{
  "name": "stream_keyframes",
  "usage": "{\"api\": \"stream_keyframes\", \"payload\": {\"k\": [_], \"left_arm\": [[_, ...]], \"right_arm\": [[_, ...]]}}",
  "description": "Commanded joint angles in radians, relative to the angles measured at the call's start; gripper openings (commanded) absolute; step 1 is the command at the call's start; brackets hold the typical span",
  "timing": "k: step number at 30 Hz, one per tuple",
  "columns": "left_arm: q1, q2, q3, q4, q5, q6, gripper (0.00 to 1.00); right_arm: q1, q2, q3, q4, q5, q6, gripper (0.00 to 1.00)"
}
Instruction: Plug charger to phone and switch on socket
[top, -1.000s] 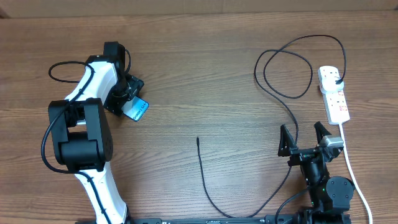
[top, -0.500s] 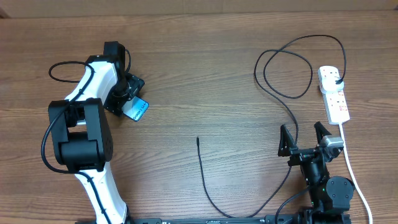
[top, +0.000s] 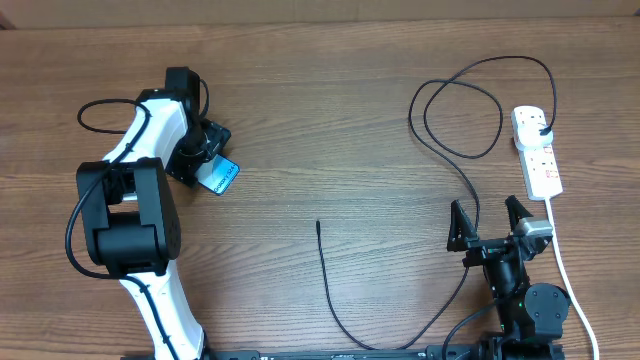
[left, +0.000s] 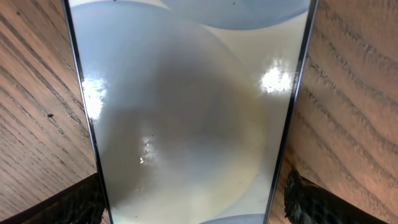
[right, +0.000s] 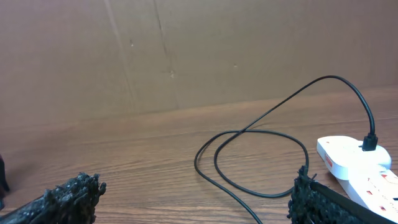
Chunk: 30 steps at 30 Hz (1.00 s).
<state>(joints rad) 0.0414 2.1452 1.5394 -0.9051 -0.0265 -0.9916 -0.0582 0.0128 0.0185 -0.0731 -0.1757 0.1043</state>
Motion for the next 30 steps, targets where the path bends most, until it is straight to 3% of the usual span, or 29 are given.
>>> {"api": "stream_keyframes", "payload": {"k": [1, 8, 12, 25, 30], "left_arm": [[0.006, 0.042, -0.032, 0.023, 0.045, 0.0, 0.94], [0.006, 0.042, -0.032, 0.023, 0.042, 0.0, 0.94], [0.006, 0.042, -0.032, 0.023, 0.038, 0.0, 0.87], [0.006, 0.042, -0.032, 0.023, 0.038, 0.0, 0.79], [0.006, 0.042, -0.032, 0.023, 0.034, 0.0, 0.69]], "right_arm": [[0.005, -0.01, -0.011, 0.004, 0.01, 0.0, 1.0], [0.005, -0.01, -0.011, 0.004, 0.01, 0.0, 1.0], [0.005, -0.01, -0.011, 0.004, 0.01, 0.0, 1.0], [0.005, -0.01, -0.011, 0.004, 0.01, 0.0, 1.0], [0.005, -0.01, -0.011, 0.004, 0.01, 0.0, 1.0]]}}
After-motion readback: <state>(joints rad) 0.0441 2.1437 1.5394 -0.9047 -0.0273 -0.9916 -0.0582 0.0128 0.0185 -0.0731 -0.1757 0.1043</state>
